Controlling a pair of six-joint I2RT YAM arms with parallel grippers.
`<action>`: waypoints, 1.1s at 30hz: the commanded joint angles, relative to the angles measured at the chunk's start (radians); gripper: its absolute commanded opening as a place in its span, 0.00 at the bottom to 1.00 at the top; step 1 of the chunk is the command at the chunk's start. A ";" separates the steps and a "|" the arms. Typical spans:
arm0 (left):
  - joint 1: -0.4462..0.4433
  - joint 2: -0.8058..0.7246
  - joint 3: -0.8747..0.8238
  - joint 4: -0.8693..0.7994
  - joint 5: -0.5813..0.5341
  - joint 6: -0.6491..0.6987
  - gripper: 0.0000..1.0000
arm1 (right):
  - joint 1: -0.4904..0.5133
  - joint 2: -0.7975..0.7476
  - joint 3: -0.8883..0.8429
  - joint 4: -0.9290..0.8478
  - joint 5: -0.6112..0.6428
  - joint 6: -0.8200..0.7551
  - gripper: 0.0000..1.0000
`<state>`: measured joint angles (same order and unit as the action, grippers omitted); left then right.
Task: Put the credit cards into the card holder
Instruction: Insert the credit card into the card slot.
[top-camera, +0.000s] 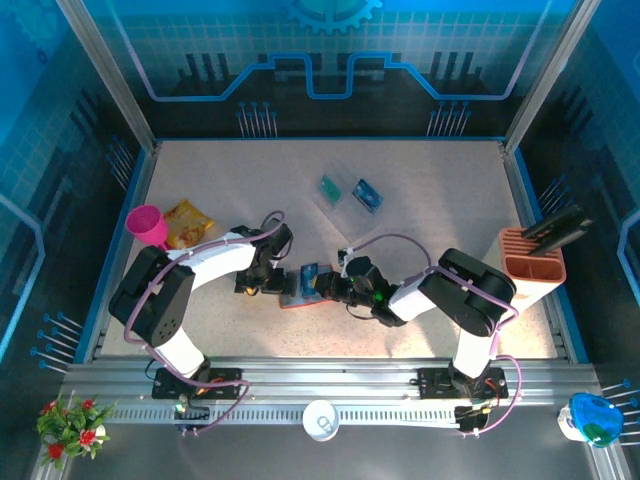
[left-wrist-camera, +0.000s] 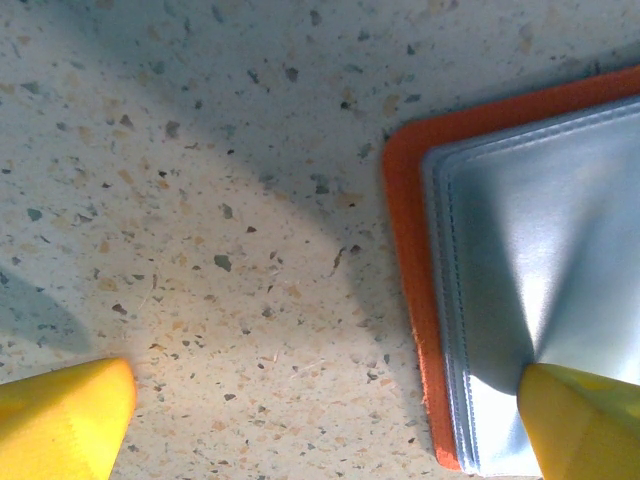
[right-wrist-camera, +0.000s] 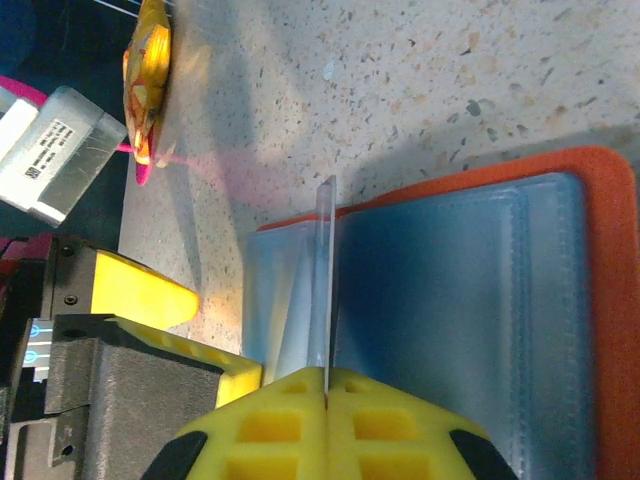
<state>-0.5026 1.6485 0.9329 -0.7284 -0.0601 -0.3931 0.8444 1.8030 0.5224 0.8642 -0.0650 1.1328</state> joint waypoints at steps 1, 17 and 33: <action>-0.008 -0.003 -0.022 -0.031 -0.034 -0.004 0.99 | 0.018 -0.004 -0.012 -0.080 -0.012 -0.001 0.00; -0.008 0.002 -0.025 -0.026 -0.033 -0.003 0.99 | 0.016 0.010 0.024 -0.207 -0.074 -0.005 0.00; -0.008 -0.007 -0.028 -0.023 -0.035 -0.004 0.99 | 0.010 0.077 0.094 -0.273 -0.151 0.005 0.00</action>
<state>-0.5026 1.6470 0.9325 -0.7502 -0.0715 -0.3927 0.8433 1.8442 0.6231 0.7284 -0.1730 1.1450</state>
